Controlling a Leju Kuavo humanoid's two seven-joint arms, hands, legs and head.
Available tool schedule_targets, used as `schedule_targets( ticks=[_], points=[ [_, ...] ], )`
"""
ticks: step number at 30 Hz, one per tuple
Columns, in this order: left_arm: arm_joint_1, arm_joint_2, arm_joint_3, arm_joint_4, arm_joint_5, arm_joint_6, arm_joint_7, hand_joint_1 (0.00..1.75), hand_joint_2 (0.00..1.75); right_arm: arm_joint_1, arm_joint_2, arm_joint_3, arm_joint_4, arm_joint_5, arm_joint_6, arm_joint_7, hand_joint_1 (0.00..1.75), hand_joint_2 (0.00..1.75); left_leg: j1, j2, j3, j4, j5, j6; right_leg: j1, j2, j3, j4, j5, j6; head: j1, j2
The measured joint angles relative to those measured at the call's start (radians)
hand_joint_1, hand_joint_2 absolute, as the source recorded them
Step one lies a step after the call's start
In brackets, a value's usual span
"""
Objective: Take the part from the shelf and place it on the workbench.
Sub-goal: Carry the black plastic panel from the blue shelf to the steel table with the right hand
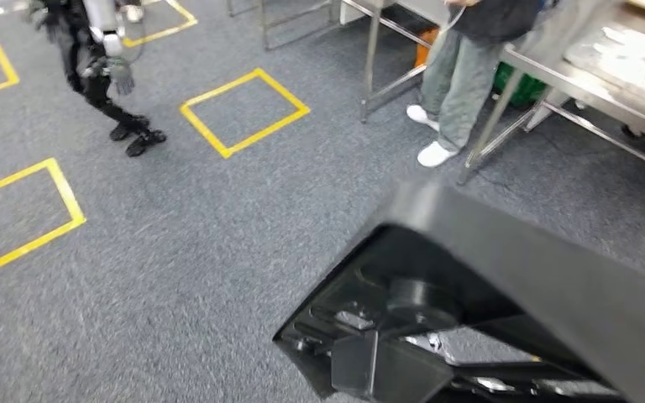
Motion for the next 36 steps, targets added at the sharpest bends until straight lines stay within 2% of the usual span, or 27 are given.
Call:
schedule_targets(
  ticks=[1, 2, 3, 4, 5, 7, 9, 10, 11, 12, 14, 16, 17, 18, 19, 20, 22, 23, 25, 27, 28, 29, 31, 33, 34, 35, 36],
  points=[
    [0.002, -0.001, 0.000, 0.000, -0.002, -0.001, 0.000, 0.00, 0.00, 0.001, -0.001, 0.004, -0.001, 0.002, 0.003, 0.000, 1.75, 1.75, 0.001, -0.029, -0.037, 0.074, -0.034, -0.005, -0.004, 0.015, 0.005, -0.005, 0.003, -0.005, 0.000, 0.000],
    [0.005, -0.002, 0.000, 0.000, -0.003, -0.001, 0.000, 0.00, 0.00, 0.002, -0.002, 0.007, -0.001, 0.003, 0.003, 0.000, 1.75, 1.75, 0.001, -0.037, -0.072, 0.137, -0.053, -0.006, -0.004, 0.028, 0.005, -0.003, 0.002, -0.007, 0.000, 0.000],
    [0.008, -0.002, 0.000, 0.000, -0.003, -0.001, 0.000, 0.00, 0.00, 0.003, -0.002, 0.010, 0.000, 0.004, 0.003, 0.001, 1.75, 1.75, 0.001, -0.039, -0.096, 0.172, -0.055, -0.008, -0.004, 0.042, 0.005, 0.000, 0.000, -0.007, 0.000, 0.000],
    [0.010, -0.002, 0.000, 0.000, -0.004, -0.001, 0.000, 0.00, 0.00, 0.003, -0.002, 0.012, 0.000, 0.004, 0.003, 0.004, 1.75, 1.75, 0.002, -0.040, -0.101, 0.168, -0.034, -0.009, -0.005, 0.056, 0.006, 0.003, -0.002, -0.006, 0.000, 0.000],
    [0.011, -0.002, 0.000, 0.000, -0.004, -0.001, 0.000, 0.00, 0.00, 0.002, -0.002, 0.015, 0.000, 0.004, 0.002, 0.007, 1.75, 1.75, 0.002, -0.044, -0.088, 0.124, 0.004, -0.009, -0.006, 0.070, 0.007, 0.006, -0.005, -0.003, 0.000, 0.000],
    [0.011, -0.002, 0.000, 0.000, -0.004, 0.000, 0.000, 0.00, 0.00, 0.000, -0.003, 0.020, 0.001, 0.004, 0.001, 0.012, 1.75, 1.75, 0.005, -0.078, -0.036, -0.011, 0.074, -0.008, -0.008, 0.094, 0.008, 0.018, -0.013, 0.006, 0.000, 0.000],
    [0.010, -0.002, 0.002, 0.000, -0.004, 0.001, 0.001, 0.00, 0.00, -0.002, -0.003, 0.023, 0.003, 0.003, 0.001, 0.014, 1.75, 1.75, 0.005, -0.109, -0.004, -0.084, 0.093, -0.001, -0.010, 0.115, 0.003, 0.024, -0.017, 0.017, 0.000, 0.000],
    [0.009, -0.002, 0.002, 0.000, -0.004, 0.001, 0.001, 0.00, 0.00, -0.003, -0.004, 0.024, 0.003, 0.003, 0.001, 0.014, 1.75, 1.75, 0.003, -0.111, 0.000, -0.091, 0.090, 0.005, -0.011, 0.125, 0.000, 0.023, -0.016, 0.024, 0.000, 0.000],
    [0.008, -0.003, 0.002, 0.000, -0.005, 0.002, 0.001, 0.00, 0.00, -0.003, -0.004, 0.025, 0.003, 0.003, 0.000, 0.013, 1.75, 1.75, 0.004, -0.101, 0.003, -0.095, 0.094, 0.013, -0.013, 0.135, -0.002, 0.020, -0.013, 0.030, 0.000, 0.000],
    [0.007, -0.005, 0.002, 0.000, -0.005, 0.002, 0.001, 0.00, 0.00, -0.002, -0.006, 0.026, 0.004, 0.003, -0.001, 0.013, 1.75, 1.75, 0.004, -0.090, 0.005, -0.101, 0.097, 0.020, -0.014, 0.131, -0.003, 0.021, -0.014, 0.035, 0.000, 0.000],
    [0.005, -0.008, 0.004, 0.000, -0.004, 0.005, 0.001, 0.00, 0.00, -0.004, -0.008, 0.028, 0.004, 0.003, -0.008, 0.012, 1.75, 1.75, 0.008, -0.068, 0.008, -0.108, 0.102, 0.033, -0.013, 0.087, -0.024, 0.063, -0.041, 0.045, 0.000, 0.000],
    [0.008, -0.009, 0.006, 0.000, -0.004, 0.008, 0.002, 0.00, 0.00, -0.006, -0.013, 0.029, 0.004, -0.004, -0.013, 0.011, 1.75, 1.75, 0.006, -0.044, 0.008, -0.109, 0.100, 0.040, -0.016, 0.034, -0.082, 0.178, -0.102, 0.054, 0.001, 0.000],
    [0.011, -0.010, 0.009, 0.000, -0.003, 0.009, 0.003, 0.00, 0.00, -0.006, -0.017, 0.029, 0.004, -0.010, -0.014, 0.011, 1.75, 1.75, 0.006, -0.031, 0.008, -0.109, 0.099, 0.041, -0.019, 0.024, -0.116, 0.242, -0.129, 0.059, 0.000, 0.000],
    [0.012, -0.010, 0.010, 0.000, -0.003, 0.009, 0.003, 0.00, 0.00, -0.006, -0.021, 0.029, 0.004, -0.017, -0.014, 0.010, 1.75, 1.75, 0.005, -0.017, 0.008, -0.109, 0.097, 0.041, -0.022, 0.020, -0.141, 0.287, -0.141, 0.063, 0.000, 0.000],
    [0.013, -0.011, 0.012, 0.000, -0.003, 0.010, 0.003, 0.00, 0.00, -0.006, -0.026, 0.029, 0.004, -0.024, -0.013, 0.011, 1.75, 1.75, 0.005, -0.004, 0.009, -0.109, 0.095, 0.040, -0.025, 0.018, -0.150, 0.299, -0.133, 0.065, 0.001, 0.000],
    [0.013, -0.013, 0.013, 0.000, -0.003, 0.010, 0.004, 0.00, 0.00, -0.006, -0.031, 0.029, 0.004, -0.030, -0.010, 0.011, 1.75, 1.75, 0.005, 0.007, 0.012, -0.109, 0.093, 0.038, -0.026, 0.014, -0.137, 0.270, -0.107, 0.066, 0.000, 0.000],
    [0.012, -0.017, 0.013, 0.000, -0.003, 0.010, 0.004, 0.00, 0.00, -0.006, -0.038, 0.027, 0.004, -0.040, 0.000, 0.015, 1.75, 1.75, 0.005, 0.028, 0.021, -0.109, 0.086, 0.033, -0.024, -0.018, -0.068, 0.132, -0.038, 0.059, 0.000, 0.000],
    [0.011, -0.019, 0.014, 0.000, -0.003, 0.011, 0.004, 0.00, 0.00, -0.006, -0.040, 0.025, 0.004, -0.044, 0.005, 0.017, 1.75, 1.75, 0.003, 0.036, 0.026, -0.109, 0.083, 0.028, -0.020, -0.037, -0.036, 0.071, -0.016, 0.053, 0.000, 0.000],
    [0.010, -0.023, 0.014, 0.000, -0.003, 0.011, 0.004, 0.00, 0.00, -0.006, -0.043, 0.022, 0.003, -0.051, 0.015, 0.024, 1.75, 1.75, 0.001, 0.052, 0.032, -0.109, 0.076, 0.016, -0.010, -0.054, -0.011, 0.017, -0.007, 0.041, 0.000, 0.000],
    [0.007, -0.027, 0.014, 0.000, -0.003, 0.011, 0.004, 0.00, 0.00, -0.005, -0.046, 0.020, 0.003, -0.055, 0.023, 0.030, 1.75, 1.75, 0.002, 0.067, 0.039, -0.111, 0.071, 0.004, -0.010, -0.030, -0.010, 0.014, -0.006, 0.030, 0.000, 0.000],
    [0.005, -0.028, 0.015, 0.000, -0.003, 0.011, 0.004, 0.00, 0.00, -0.004, -0.048, 0.019, 0.002, -0.058, 0.026, 0.031, 1.75, 1.75, 0.003, 0.057, 0.041, -0.106, 0.064, -0.001, -0.013, -0.020, -0.007, 0.008, -0.003, 0.025, 0.000, 0.000],
    [0.004, -0.029, 0.015, 0.000, -0.003, 0.010, 0.003, 0.00, 0.00, -0.004, -0.050, 0.018, 0.001, -0.059, 0.027, 0.032, 1.75, 1.75, 0.004, 0.036, 0.034, -0.086, 0.050, -0.005, -0.016, -0.010, -0.002, 0.002, 0.000, 0.018, 0.000, 0.000],
    [0.005, -0.031, 0.016, 0.000, -0.003, 0.009, 0.003, 0.00, 0.00, -0.006, -0.052, 0.015, 0.000, -0.063, 0.028, 0.032, 1.75, 1.75, 0.008, -0.018, -0.013, 0.016, -0.006, -0.010, -0.018, 0.009, 0.003, -0.004, 0.003, 0.008, 0.000, 0.000],
    [0.009, -0.032, 0.018, 0.000, -0.003, 0.009, 0.003, 0.00, 0.00, -0.007, -0.053, 0.014, 0.001, -0.066, 0.030, 0.033, 1.75, 1.75, 0.009, -0.038, -0.081, 0.144, -0.054, -0.013, -0.015, 0.034, 0.003, -0.002, 0.001, 0.003, 0.000, 0.000],
    [0.011, -0.033, 0.019, 0.000, -0.003, 0.009, 0.003, 0.00, 0.00, -0.006, -0.053, 0.013, 0.001, -0.067, 0.032, 0.034, 1.75, 1.75, 0.009, -0.040, -0.101, 0.173, -0.053, -0.014, -0.014, 0.047, 0.003, 0.000, 0.000, 0.003, 0.000, 0.000],
    [0.012, -0.033, 0.020, 0.000, -0.003, 0.009, 0.003, 0.00, 0.00, -0.007, -0.053, 0.013, 0.001, -0.069, 0.035, 0.035, 1.75, 1.75, 0.009, -0.041, -0.101, 0.161, -0.029, -0.014, -0.014, 0.061, 0.004, 0.002, -0.002, 0.004, 0.000, 0.000],
    [0.013, -0.032, 0.021, 0.000, -0.003, 0.009, 0.003, 0.00, 0.00, -0.007, -0.053, 0.013, 0.001, -0.070, 0.037, 0.036, 1.75, 1.75, 0.009, -0.047, -0.083, 0.110, 0.010, -0.013, -0.014, 0.075, 0.006, 0.006, -0.005, 0.006, 0.000, 0.000]
  ],
)
